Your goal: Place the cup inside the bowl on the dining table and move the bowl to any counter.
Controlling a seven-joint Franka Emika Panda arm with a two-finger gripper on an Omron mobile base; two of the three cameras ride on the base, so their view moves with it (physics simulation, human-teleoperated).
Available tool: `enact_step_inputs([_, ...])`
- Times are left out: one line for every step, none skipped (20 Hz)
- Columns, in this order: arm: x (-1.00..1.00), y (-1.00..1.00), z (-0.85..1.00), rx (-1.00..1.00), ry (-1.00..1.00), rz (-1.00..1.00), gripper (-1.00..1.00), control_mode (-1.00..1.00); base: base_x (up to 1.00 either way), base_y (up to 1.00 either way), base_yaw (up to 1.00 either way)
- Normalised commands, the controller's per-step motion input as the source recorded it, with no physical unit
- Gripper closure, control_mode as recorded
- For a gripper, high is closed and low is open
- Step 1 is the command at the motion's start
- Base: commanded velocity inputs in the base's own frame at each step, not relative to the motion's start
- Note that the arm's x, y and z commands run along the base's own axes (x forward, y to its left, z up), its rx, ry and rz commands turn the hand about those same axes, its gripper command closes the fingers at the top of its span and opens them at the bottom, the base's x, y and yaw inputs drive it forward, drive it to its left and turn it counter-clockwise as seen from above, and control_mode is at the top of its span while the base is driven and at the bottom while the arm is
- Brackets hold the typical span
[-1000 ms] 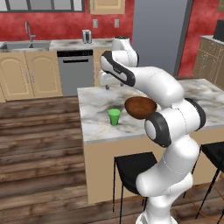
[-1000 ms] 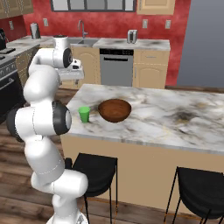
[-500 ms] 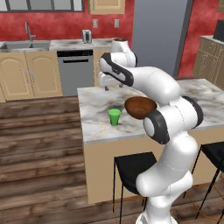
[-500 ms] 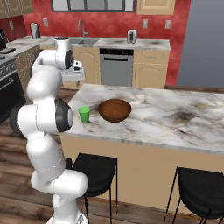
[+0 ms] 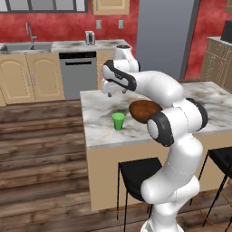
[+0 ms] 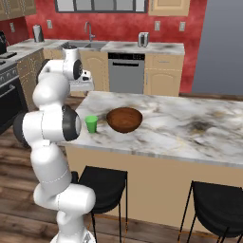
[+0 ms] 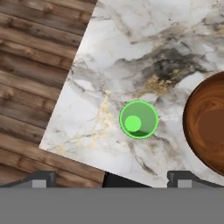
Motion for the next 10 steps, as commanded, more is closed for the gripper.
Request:
enact_step_inputs([0.33, 0.0, -0.06, 0.0, 0.0, 0.01, -1.0, -1.0, 0.0, 0.0, 0.0])
enact_step_inputs([0.28, 0.0, -0.06, 0.0, 0.0, 0.01, -1.0, -1.0, 0.0, 0.0, 0.0])
enact_step_inputs([0.26, 0.0, -0.09, 0.0, 0.0, 0.02, -1.0, -1.0, 0.0, 0.0, 0.0])
enact_step_inputs([0.26, 0.0, -0.09, 0.0, 0.0, 0.03, -1.0, -1.0, 0.0, 0.0, 0.0])
enact_step_inputs([0.24, -0.01, -0.07, 0.0, 0.0, 0.03, -1.0, -1.0, 0.0, 0.0, 0.0])
enact_step_inputs([0.21, 0.0, -0.04, 0.0, 0.0, 0.04, -1.0, -1.0, 0.0, 0.0, 0.0])
enact_step_inputs([0.21, 0.0, -0.01, 0.0, 0.0, 0.04, -1.0, -1.0, 0.0, 0.0, 0.0])
enact_step_inputs([0.2, 0.0, -0.01, 0.0, 0.0, 0.04, -1.0, -1.0, 0.0, 0.0, 0.0])
enact_step_inputs([0.21, 0.0, -0.04, 0.0, 0.0, 0.05, -1.0, -1.0, 0.0, 0.0, 0.0])
enact_step_inputs([0.21, 0.0, -0.04, 0.0, 0.0, 0.05, -1.0, -1.0, 0.0, 0.0, 0.0])
